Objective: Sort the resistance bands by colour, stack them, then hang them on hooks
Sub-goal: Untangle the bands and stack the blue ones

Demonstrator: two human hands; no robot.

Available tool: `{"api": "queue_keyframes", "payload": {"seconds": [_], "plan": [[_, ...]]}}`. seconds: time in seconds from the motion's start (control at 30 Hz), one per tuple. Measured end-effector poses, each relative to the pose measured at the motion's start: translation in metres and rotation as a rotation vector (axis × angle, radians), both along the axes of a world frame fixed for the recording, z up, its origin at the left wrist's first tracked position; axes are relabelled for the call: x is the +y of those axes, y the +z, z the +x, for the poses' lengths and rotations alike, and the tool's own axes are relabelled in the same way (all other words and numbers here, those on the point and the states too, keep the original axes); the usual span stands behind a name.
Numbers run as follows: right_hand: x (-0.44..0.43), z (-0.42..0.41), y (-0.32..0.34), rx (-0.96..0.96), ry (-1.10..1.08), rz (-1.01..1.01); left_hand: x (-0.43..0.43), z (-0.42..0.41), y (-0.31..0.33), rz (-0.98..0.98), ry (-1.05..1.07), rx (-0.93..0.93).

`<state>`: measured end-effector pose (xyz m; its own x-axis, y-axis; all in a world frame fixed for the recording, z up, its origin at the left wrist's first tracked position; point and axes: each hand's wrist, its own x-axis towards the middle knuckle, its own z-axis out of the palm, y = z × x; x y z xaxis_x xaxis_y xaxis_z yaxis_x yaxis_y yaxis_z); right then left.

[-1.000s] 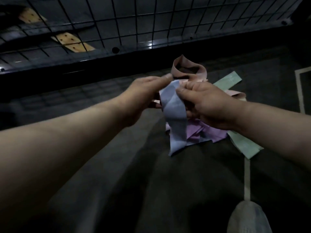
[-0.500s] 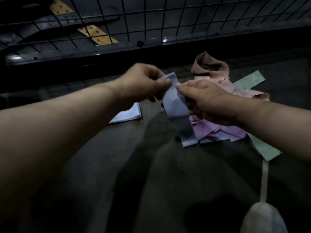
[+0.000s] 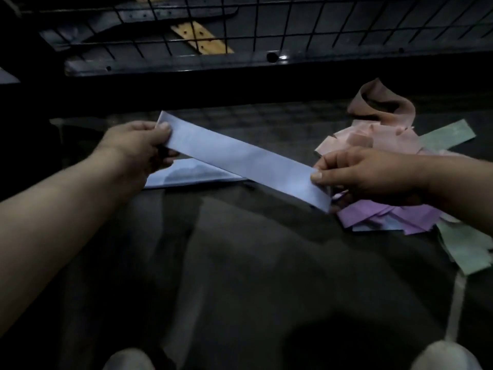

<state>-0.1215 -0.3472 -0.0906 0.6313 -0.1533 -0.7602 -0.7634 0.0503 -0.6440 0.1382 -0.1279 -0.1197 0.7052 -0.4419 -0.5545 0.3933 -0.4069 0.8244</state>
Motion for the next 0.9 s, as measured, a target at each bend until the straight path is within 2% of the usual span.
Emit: {"api": "queue_keyframes", "payload": {"seconds": [0.23, 0.37, 0.47, 0.53, 0.73, 0.9], "plan": [[0.022, 0.048, -0.012, 0.159, 0.087, -0.066, 0.071, 0.007, -0.012, 0.023, 0.256, 0.089], [0.042, 0.073, -0.032, 0.100, -0.018, -0.180, 0.103, 0.020, -0.023, 0.083, 0.338, 0.119], [0.051, 0.092, -0.045, 0.020, -0.201, -0.201, 0.111, 0.038, -0.029, 0.137, 0.357, 0.112], [0.054, 0.101, -0.054, -0.003, -0.249, -0.240, 0.109, 0.047, -0.031, 0.168, 0.356, 0.102], [0.052, 0.107, -0.076, -0.040, -0.235, -0.481, 0.097, 0.048, -0.040, 0.222, 0.270, -0.041], [0.051, 0.108, -0.086, -0.043, -0.136, -0.624, 0.100, 0.042, -0.045, 0.210, 0.202, -0.115]]}}
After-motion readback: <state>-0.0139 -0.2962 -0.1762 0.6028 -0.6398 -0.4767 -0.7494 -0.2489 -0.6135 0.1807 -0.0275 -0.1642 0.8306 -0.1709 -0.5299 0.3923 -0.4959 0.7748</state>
